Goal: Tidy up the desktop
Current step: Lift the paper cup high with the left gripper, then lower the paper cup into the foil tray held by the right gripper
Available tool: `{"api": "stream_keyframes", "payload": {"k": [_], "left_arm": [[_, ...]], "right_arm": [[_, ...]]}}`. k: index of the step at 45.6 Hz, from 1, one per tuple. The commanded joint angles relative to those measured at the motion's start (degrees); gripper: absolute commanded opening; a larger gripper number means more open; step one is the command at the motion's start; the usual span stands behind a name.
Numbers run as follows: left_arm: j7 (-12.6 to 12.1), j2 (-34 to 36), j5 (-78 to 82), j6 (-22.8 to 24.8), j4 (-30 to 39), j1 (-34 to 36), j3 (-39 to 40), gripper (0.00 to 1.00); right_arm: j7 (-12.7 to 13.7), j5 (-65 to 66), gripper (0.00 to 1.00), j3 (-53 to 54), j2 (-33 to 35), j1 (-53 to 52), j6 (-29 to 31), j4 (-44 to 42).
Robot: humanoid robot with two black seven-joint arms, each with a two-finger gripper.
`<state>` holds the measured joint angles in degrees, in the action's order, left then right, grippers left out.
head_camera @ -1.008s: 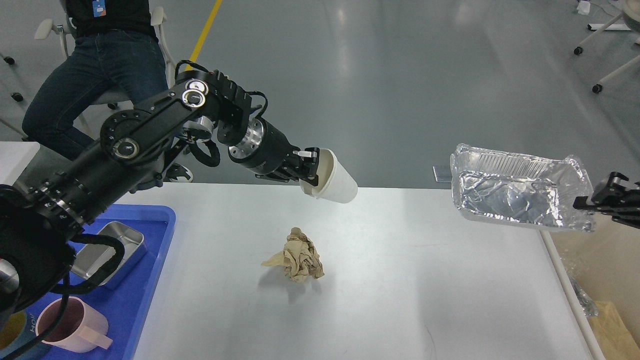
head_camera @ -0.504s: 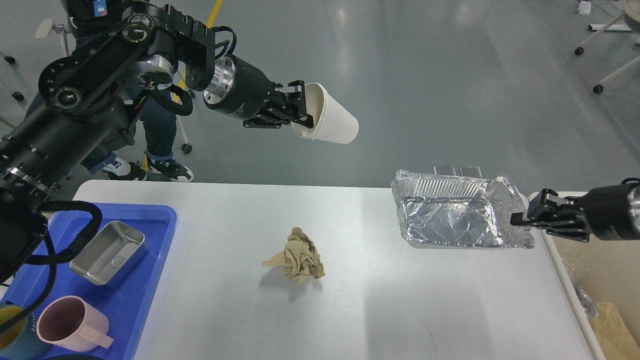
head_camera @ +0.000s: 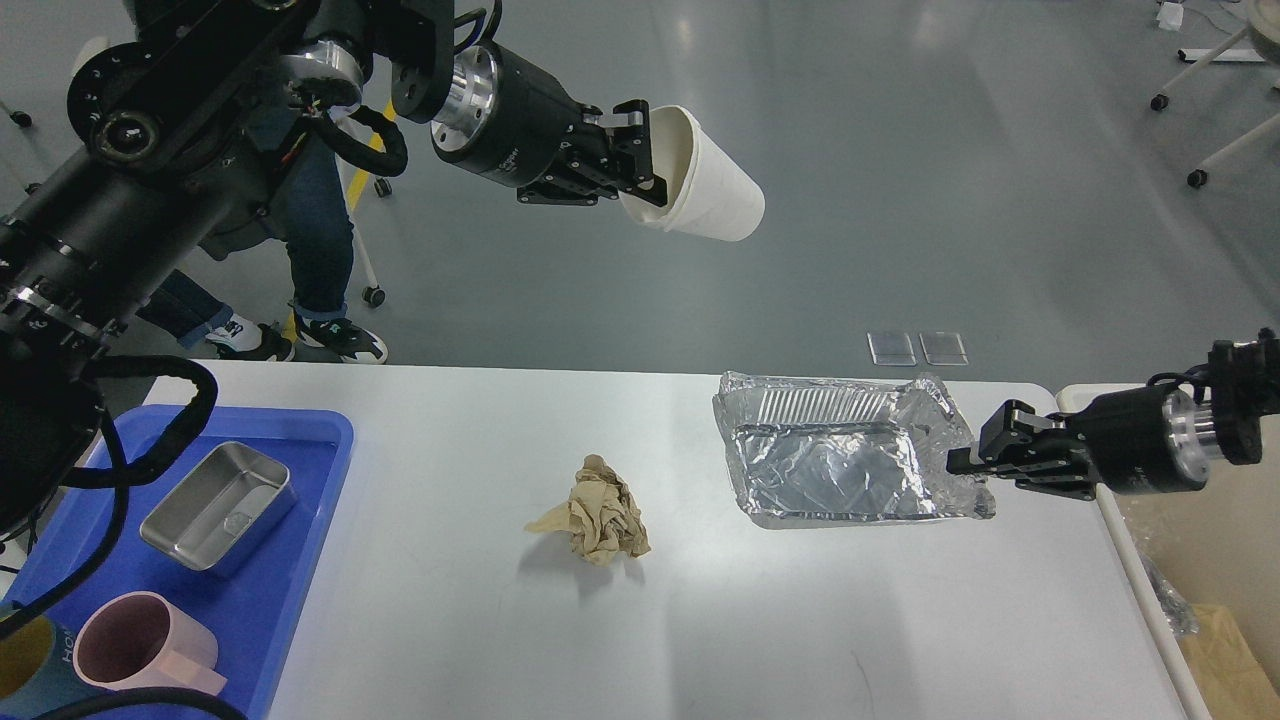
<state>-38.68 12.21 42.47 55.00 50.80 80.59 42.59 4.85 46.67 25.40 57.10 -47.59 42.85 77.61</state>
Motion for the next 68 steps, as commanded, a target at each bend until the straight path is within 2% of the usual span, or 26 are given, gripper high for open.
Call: {"api": "stream_keyframes", "payload": {"k": [1, 9, 31, 54, 68], "left_arm": [[0.0, -1.3, 0.1, 0.0, -0.1, 0.6, -0.8, 0.03], [-0.1, -3.9, 0.3, 0.0, -0.9, 0.9, -1.4, 0.03], [-0.2, -15.4, 1.0, 0.0, -11.6, 1.1, -7.3, 0.05], [-0.1, -22.5, 0.2, 0.0, -13.2, 1.1, -7.9, 0.06], [0.0, -23.2, 0.2, 0.0, -13.4, -0.1, -8.8, 0.07]], "right_arm": [[0.1, 0.0, 0.0, 0.0, -1.9, -0.4, 0.0, 0.0], [0.1, 0.0, 0.0, 0.2, -2.3, -0.8, 0.0, 0.0], [0.1, 0.0, 0.0, 0.4, -1.7, -2.3, 0.0, 0.3], [0.6, 0.0, 0.0, 0.0, -1.5, -2.3, 0.0, 1.1], [1.1, 0.0, 0.0, 0.0, -0.9, -2.5, 0.0, 2.6]]}}
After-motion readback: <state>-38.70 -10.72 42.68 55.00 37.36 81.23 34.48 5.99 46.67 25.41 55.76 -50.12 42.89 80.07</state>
